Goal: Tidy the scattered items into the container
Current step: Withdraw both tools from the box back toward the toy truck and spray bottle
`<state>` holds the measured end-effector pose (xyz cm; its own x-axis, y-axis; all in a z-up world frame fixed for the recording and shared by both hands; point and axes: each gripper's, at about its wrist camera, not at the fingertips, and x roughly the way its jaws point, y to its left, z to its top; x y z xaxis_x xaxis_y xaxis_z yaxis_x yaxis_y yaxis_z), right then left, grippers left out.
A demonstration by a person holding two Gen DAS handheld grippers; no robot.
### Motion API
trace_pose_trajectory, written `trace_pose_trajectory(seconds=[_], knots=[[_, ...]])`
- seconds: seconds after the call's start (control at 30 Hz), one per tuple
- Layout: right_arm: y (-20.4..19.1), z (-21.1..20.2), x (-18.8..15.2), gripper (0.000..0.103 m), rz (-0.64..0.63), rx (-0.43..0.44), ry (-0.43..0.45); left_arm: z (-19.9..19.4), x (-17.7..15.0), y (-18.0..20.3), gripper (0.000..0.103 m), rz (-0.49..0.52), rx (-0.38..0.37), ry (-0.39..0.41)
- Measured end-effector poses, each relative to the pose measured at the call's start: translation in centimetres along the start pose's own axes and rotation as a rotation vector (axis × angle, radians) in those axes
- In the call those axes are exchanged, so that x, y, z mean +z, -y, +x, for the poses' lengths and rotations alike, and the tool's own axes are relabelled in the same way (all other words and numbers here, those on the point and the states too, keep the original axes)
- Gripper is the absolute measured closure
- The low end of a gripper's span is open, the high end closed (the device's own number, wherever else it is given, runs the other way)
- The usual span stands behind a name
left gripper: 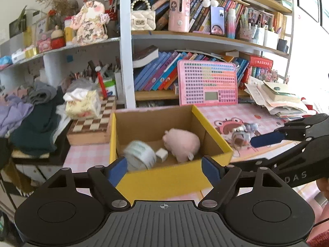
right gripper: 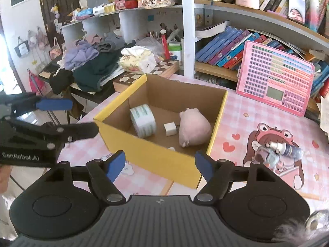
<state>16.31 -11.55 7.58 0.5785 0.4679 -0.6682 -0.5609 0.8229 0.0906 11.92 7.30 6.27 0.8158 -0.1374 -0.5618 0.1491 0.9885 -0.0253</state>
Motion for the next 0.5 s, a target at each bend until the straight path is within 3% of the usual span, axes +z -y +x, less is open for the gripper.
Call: trace_pose_trajectory(seconds=[0.17, 0.5], knots=[[-1.5, -1.4, -2.5, 0.023, 0.004, -0.044, 0.023, -1.2, -2.3, 0.1, 0.020, -0.047, -0.001, -0.032], [-4.0, -1.7, -7.6, 0.019, 0.034, -0.105, -0.015, -2.4, -6.8, 0.4, 0.020, -0.066, 0.023, -0.107]])
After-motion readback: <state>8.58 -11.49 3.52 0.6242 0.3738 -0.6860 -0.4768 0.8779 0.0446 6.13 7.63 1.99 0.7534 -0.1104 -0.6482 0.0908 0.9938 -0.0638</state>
